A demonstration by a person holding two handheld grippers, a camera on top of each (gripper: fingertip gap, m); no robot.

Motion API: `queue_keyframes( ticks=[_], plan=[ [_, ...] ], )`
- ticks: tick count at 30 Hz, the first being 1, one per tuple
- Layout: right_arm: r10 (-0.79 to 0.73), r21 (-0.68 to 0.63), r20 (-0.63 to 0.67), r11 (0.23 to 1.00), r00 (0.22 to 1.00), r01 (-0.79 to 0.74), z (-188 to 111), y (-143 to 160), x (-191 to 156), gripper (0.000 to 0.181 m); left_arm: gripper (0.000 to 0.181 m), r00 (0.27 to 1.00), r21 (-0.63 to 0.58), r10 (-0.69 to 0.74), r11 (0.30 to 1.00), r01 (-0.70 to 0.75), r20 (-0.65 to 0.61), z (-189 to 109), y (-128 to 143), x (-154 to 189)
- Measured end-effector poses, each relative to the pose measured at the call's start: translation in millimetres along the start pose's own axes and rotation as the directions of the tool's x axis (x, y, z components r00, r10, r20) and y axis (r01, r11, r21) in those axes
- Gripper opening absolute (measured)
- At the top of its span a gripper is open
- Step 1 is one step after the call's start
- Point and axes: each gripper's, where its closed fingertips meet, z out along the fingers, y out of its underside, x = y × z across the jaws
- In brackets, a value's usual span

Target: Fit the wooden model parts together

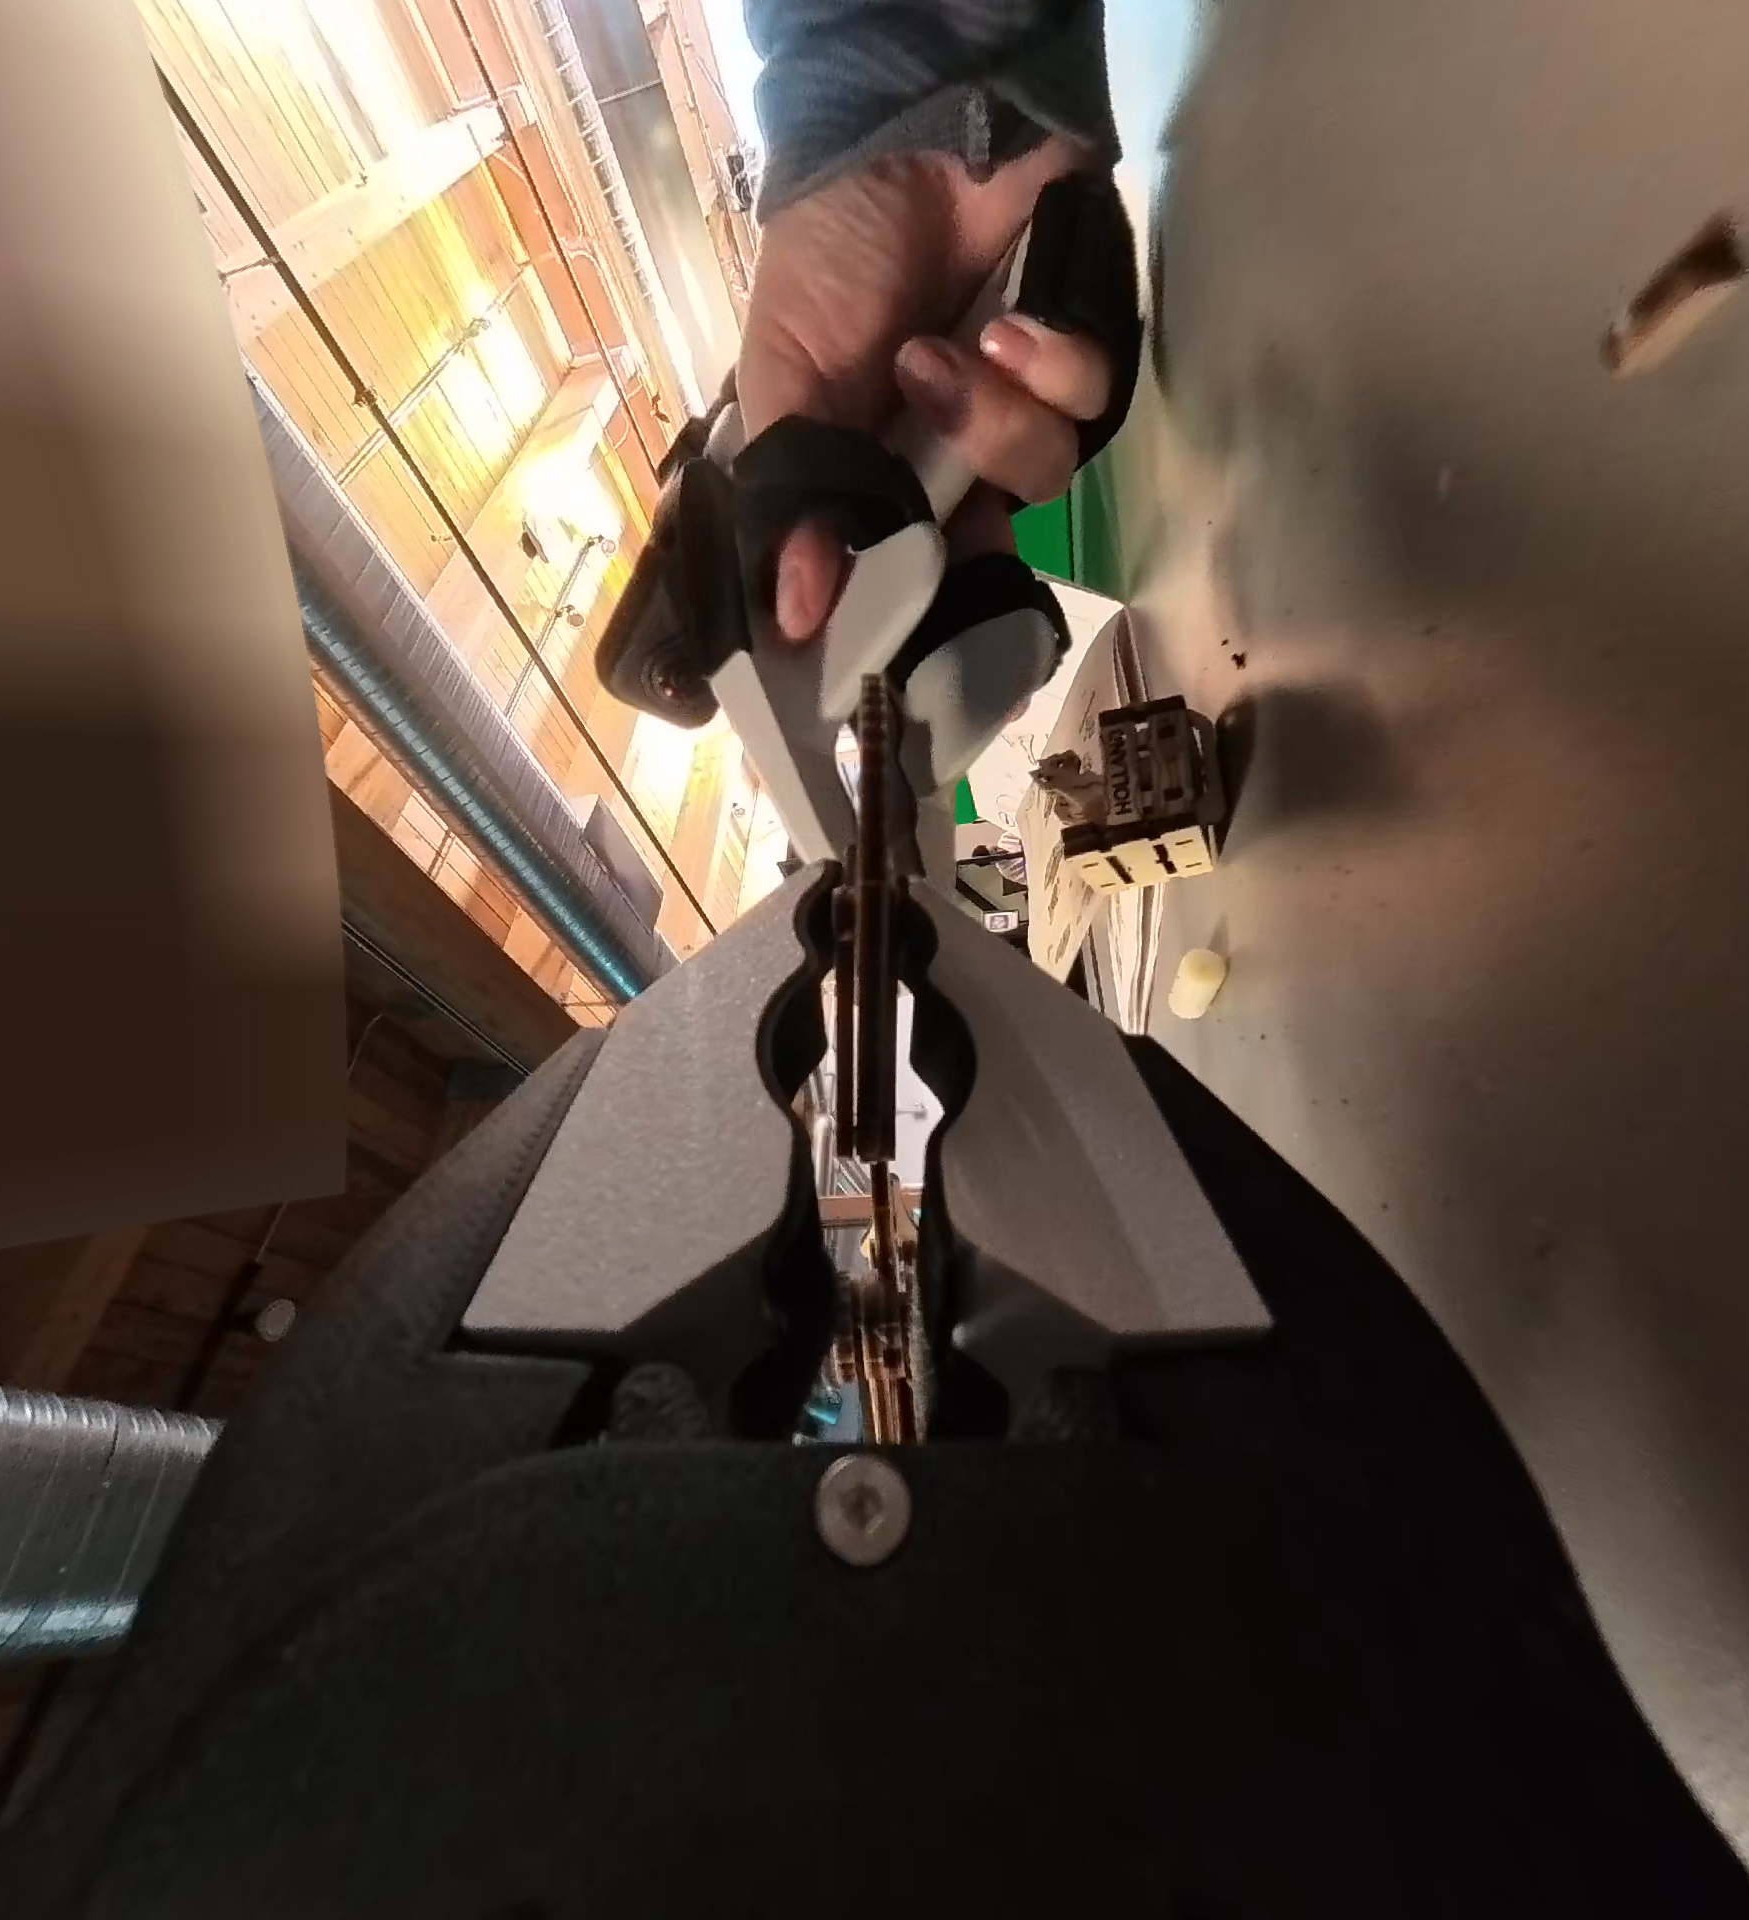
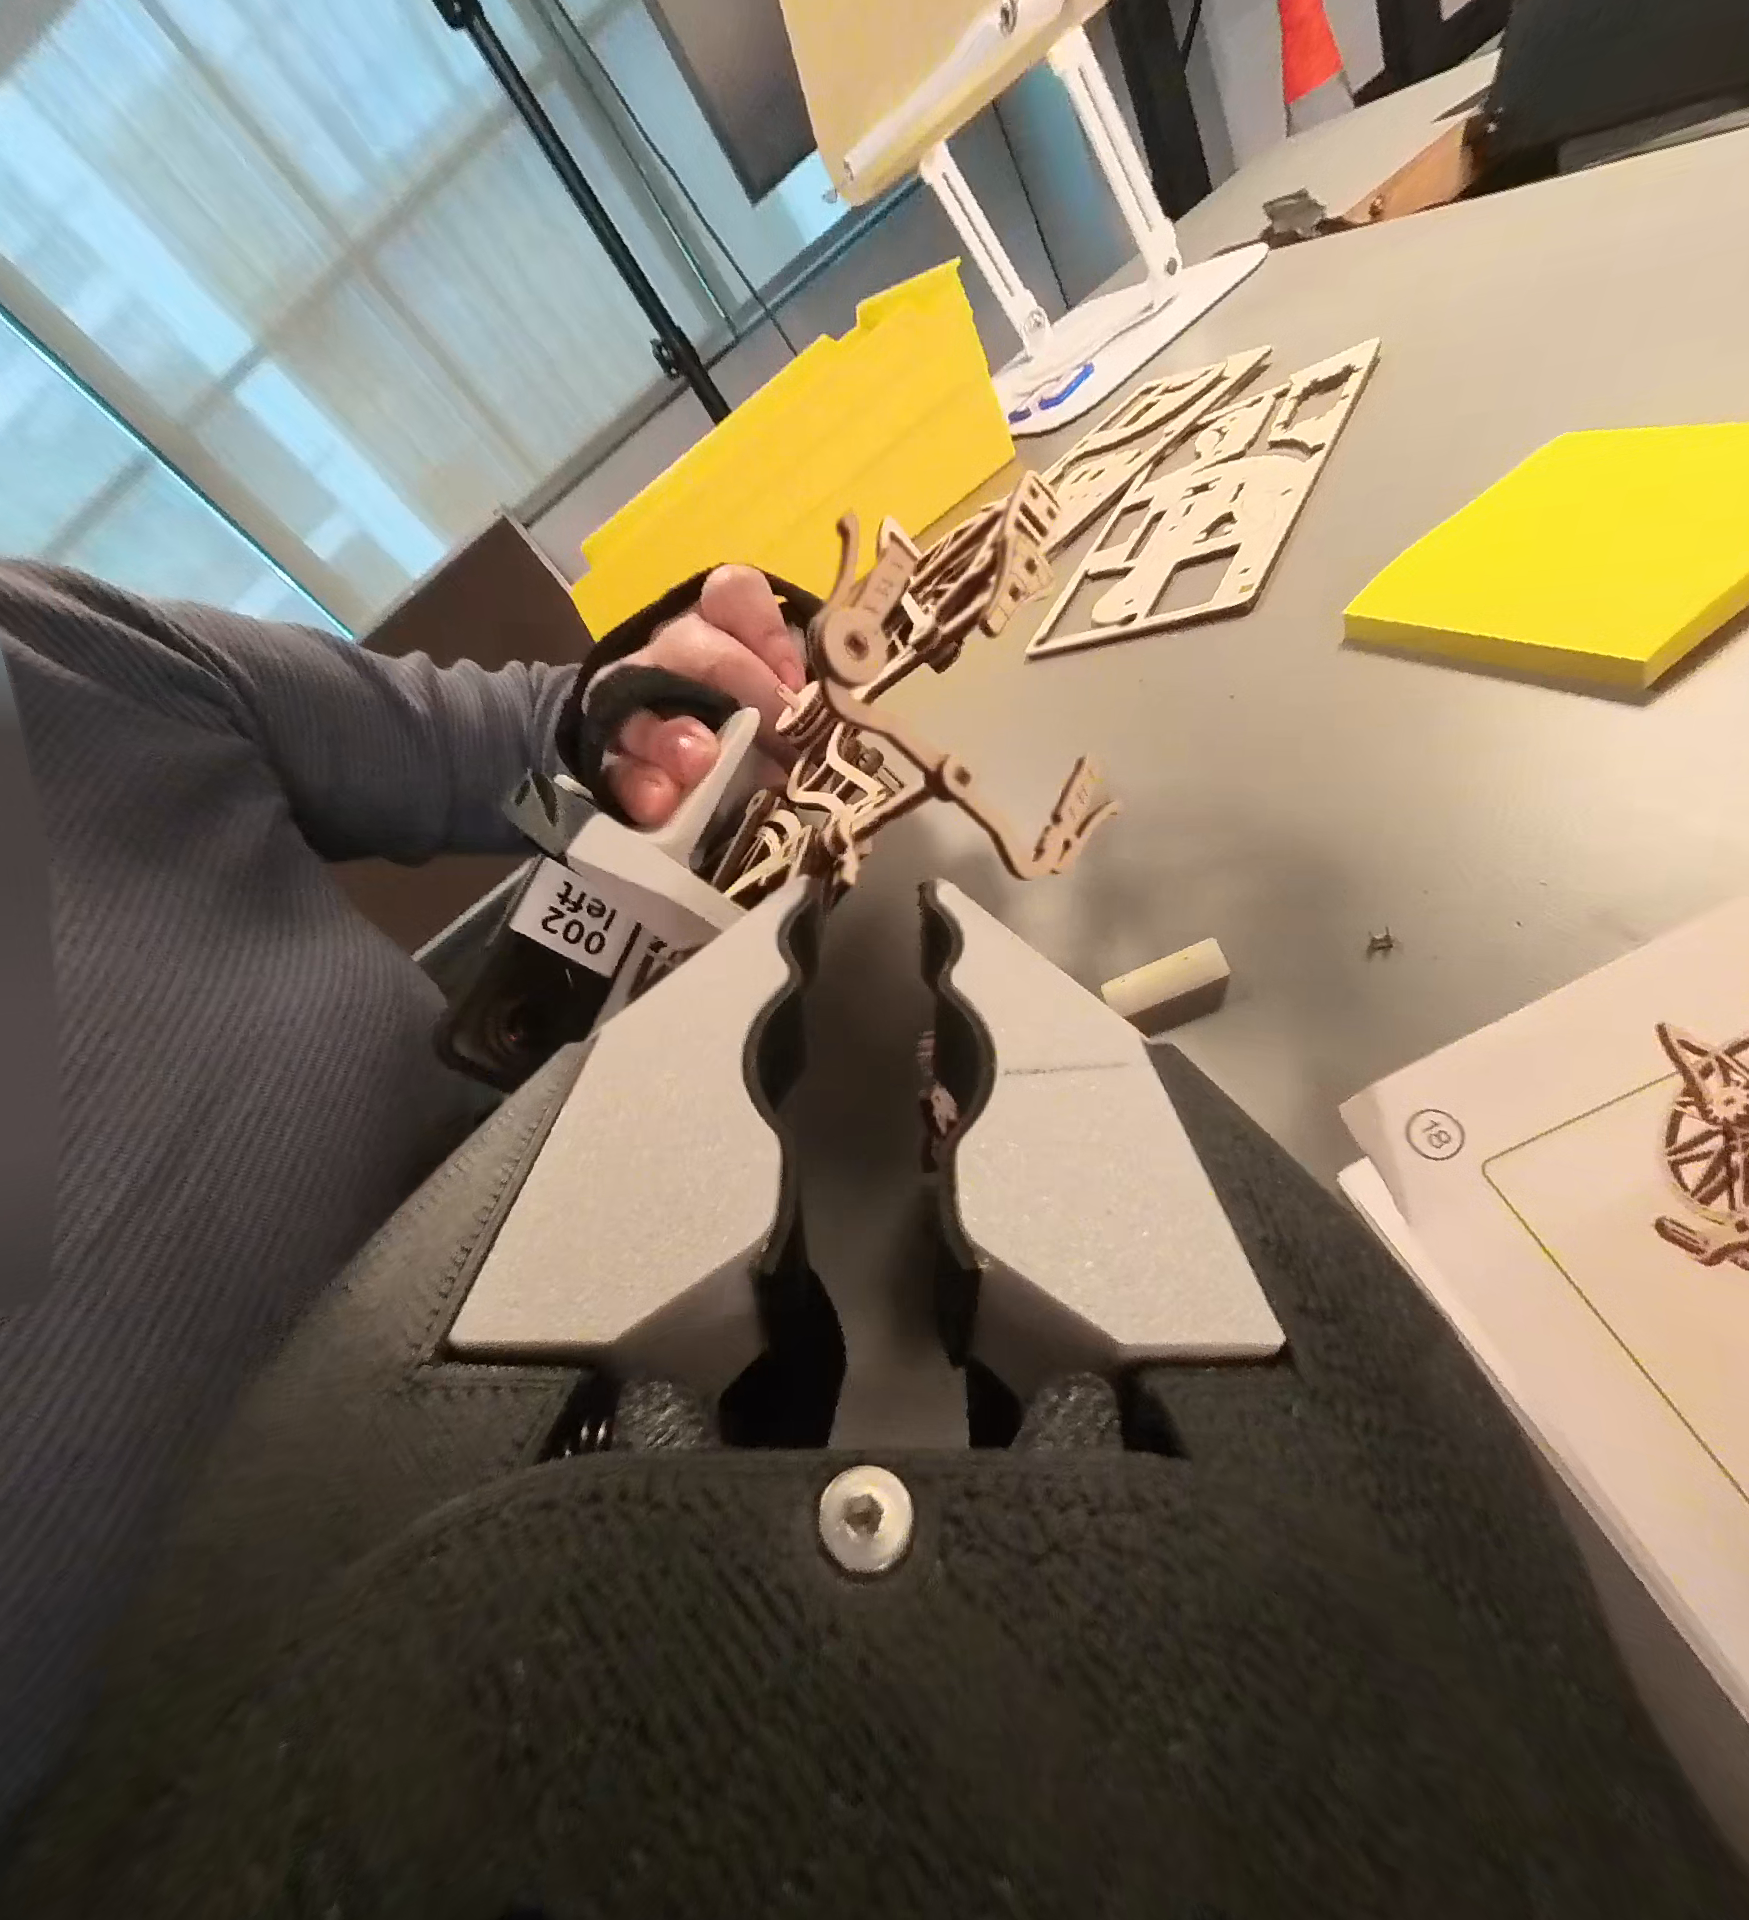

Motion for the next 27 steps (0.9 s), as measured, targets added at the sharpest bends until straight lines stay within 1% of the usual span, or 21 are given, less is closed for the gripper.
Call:
queue_keyframes(
  ticks=[4,14,19,22,27],
  plan=[
    [0.005,-0.005,-0.003,1.000,1.000,-0.005,0.6,1.4,1.3,0.013,0.007,1.000,0.005,0.004,1.000,-0.004,-0.004,0.0,-1.5,1.2],
    [0.013,0.017,0.003,1.000,1.000,-0.013,-0.7,-1.1,1.2,0.000,0.008,1.000,0.009,0.015,1.000,-0.015,-0.015,0.7,-3.2,4.6],
    [0.015,0.020,0.004,1.000,1.000,-0.015,-0.9,-1.6,1.3,0.000,0.008,1.000,0.008,0.009,1.000,-0.009,-0.014,1.8,-2.8,4.9],
    [0.011,0.020,0.011,1.000,1.000,-0.011,-1.7,-2.3,0.3,0.004,0.007,1.000,0.008,-0.016,1.000,0.016,-0.017,2.4,-2.1,4.8],
    [-0.068,0.005,-0.010,0.998,0.998,0.069,-1.7,-2.3,-1.8,0.008,0.008,0.999,0.012,-0.033,0.999,0.033,-0.019,2.8,-2.6,4.8]
  ],
)
